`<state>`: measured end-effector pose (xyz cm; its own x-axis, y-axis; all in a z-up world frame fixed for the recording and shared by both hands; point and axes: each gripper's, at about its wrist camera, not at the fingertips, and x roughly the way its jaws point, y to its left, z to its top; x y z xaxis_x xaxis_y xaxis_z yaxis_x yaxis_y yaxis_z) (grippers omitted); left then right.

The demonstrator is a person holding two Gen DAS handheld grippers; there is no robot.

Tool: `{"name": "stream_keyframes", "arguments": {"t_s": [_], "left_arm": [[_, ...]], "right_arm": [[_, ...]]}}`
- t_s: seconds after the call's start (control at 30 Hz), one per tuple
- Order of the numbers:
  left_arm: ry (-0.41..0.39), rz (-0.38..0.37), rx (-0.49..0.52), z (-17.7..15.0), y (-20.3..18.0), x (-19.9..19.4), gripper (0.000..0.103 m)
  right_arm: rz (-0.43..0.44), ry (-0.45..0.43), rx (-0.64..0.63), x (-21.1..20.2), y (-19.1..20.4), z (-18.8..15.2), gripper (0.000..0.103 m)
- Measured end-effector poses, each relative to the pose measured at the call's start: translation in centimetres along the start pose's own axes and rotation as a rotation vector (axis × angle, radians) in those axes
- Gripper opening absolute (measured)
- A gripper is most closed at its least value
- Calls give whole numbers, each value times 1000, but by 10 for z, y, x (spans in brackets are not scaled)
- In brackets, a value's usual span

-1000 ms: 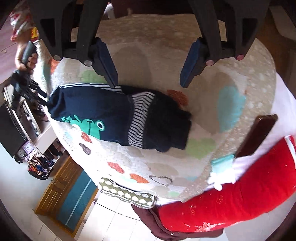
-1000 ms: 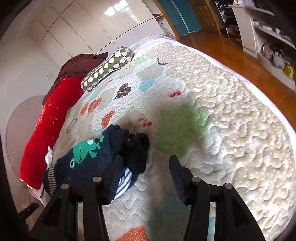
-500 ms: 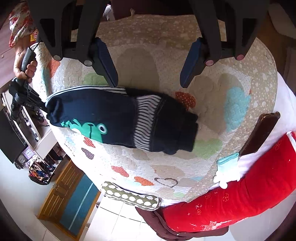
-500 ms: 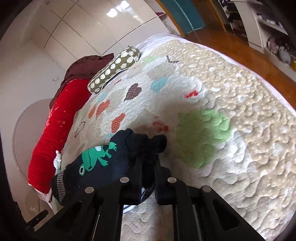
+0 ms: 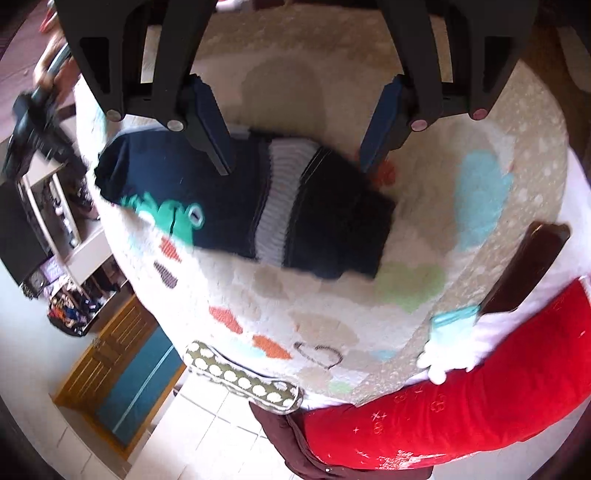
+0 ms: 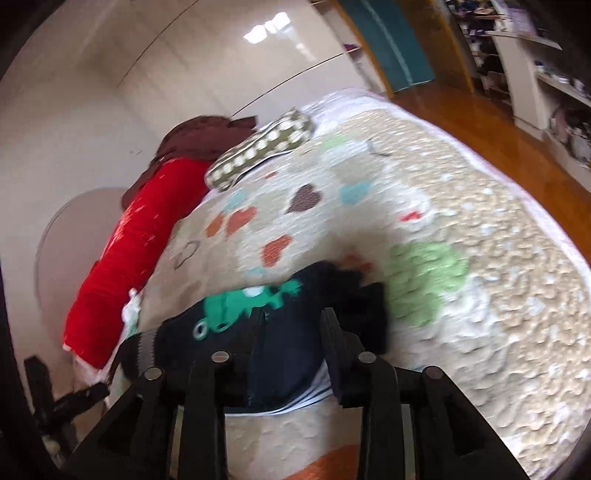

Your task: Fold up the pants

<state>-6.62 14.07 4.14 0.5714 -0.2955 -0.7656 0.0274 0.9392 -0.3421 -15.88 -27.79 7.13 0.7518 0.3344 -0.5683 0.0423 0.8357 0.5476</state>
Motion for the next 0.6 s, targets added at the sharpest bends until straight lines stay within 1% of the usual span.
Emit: {"name": "stream_keyframes", "arguments": {"t_s": [0.03, 0.07, 0.13, 0.17, 0.23, 0.27, 0.3, 0.33, 0.37, 0.4, 0.43, 0.47, 0.6], "left_arm": [[-6, -7, 6, 8, -5, 7, 71], [-11, -7, 13, 13, -9, 14, 71], [-12, 3, 33, 26, -12, 35, 71], [-5, 19, 31, 32, -9, 45, 71], [25, 92, -9, 43, 6, 69, 71], [39, 114, -41, 47, 17, 81, 70], [54, 107, -54, 52, 27, 92, 66], [60, 127, -50, 54, 31, 97, 66], [70, 159, -41, 57, 34, 104, 66], [76, 154, -40, 57, 36, 107, 66], [74, 154, -37, 57, 35, 107, 66], [70, 154, -30, 56, 33, 106, 66], [50, 175, 1, 46, 28, 101, 67]], "right_arm": [[19, 31, -24, 10, 9, -5, 50], [12, 58, -48, 25, 18, -8, 50], [-33, 92, -86, 49, 25, -17, 50], [-52, 107, -88, 59, 23, -21, 50], [-63, 124, -44, 70, 10, -27, 50], [-52, 126, -6, 72, -2, -27, 50], [-26, 121, 28, 70, -12, -27, 49], [2, 113, 56, 66, -23, -26, 48], [12, 107, 75, 63, -29, -22, 46], [25, 103, 92, 59, -36, -21, 42], [37, 100, 114, 55, -43, -19, 37], [57, 98, 143, 52, -51, -17, 36], [123, 84, 240, 54, -68, -17, 35]]}}
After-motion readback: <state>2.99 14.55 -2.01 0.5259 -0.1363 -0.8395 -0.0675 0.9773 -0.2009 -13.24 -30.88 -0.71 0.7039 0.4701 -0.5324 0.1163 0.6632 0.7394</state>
